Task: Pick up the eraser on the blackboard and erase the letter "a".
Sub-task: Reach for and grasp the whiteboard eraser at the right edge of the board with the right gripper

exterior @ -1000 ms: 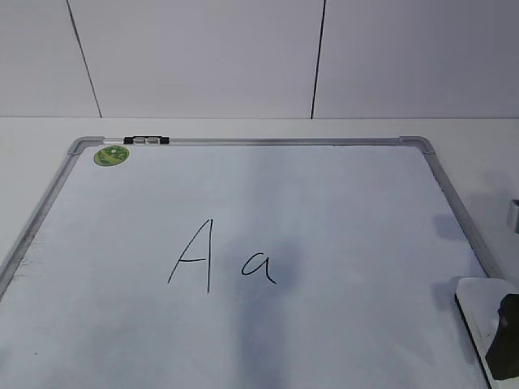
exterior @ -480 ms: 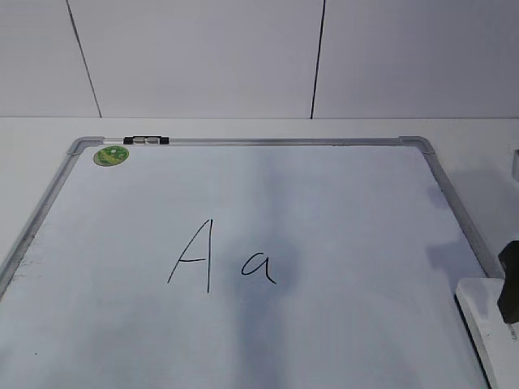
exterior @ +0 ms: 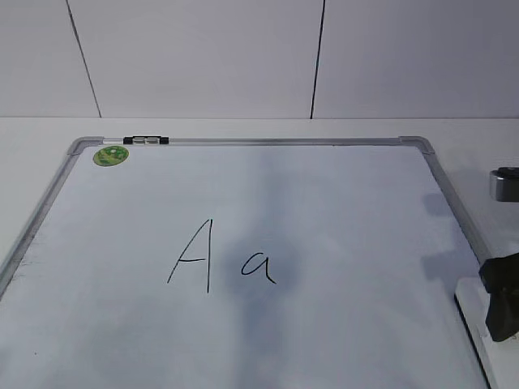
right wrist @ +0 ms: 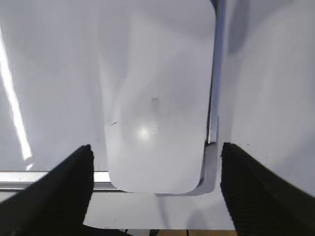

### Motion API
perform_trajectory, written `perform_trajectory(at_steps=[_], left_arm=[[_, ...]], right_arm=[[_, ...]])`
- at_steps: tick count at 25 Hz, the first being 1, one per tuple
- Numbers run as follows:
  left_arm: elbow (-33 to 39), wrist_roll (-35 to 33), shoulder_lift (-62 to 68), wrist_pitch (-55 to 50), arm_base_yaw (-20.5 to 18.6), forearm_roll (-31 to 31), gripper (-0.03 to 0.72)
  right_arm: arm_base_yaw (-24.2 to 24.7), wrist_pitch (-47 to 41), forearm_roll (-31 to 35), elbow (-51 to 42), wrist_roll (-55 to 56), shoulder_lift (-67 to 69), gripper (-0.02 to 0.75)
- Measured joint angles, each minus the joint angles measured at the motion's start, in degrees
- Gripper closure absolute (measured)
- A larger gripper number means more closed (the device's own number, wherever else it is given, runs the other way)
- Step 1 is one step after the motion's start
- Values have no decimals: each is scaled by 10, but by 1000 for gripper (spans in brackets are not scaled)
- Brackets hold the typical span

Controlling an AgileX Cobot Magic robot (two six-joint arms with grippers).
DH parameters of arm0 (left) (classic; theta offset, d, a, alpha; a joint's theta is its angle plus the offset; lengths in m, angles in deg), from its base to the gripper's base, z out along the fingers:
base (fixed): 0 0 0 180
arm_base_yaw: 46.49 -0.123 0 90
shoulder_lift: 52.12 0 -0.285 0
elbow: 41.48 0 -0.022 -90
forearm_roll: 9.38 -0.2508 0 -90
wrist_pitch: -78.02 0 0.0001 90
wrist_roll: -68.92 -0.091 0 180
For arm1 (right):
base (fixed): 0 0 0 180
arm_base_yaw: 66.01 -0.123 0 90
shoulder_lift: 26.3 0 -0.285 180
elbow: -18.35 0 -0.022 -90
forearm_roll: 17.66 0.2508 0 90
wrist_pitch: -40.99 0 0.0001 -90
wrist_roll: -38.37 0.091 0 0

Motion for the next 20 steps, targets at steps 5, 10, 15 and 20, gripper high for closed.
perform_trajectory(at_steps=[5, 10, 15, 20], left_arm=[[0, 0, 0, 0, 0, 0, 449], [0, 0, 0, 0, 0, 0, 449], [0, 0, 0, 0, 0, 1, 449], [0, 0, 0, 0, 7, 2, 449]], right_arm=[[-16, 1, 1, 0, 6, 9, 107], [-16, 6, 1, 0, 11, 16, 115], [-16, 16, 5, 0, 13, 24, 115], [-16, 19, 5, 1, 14, 27, 115]])
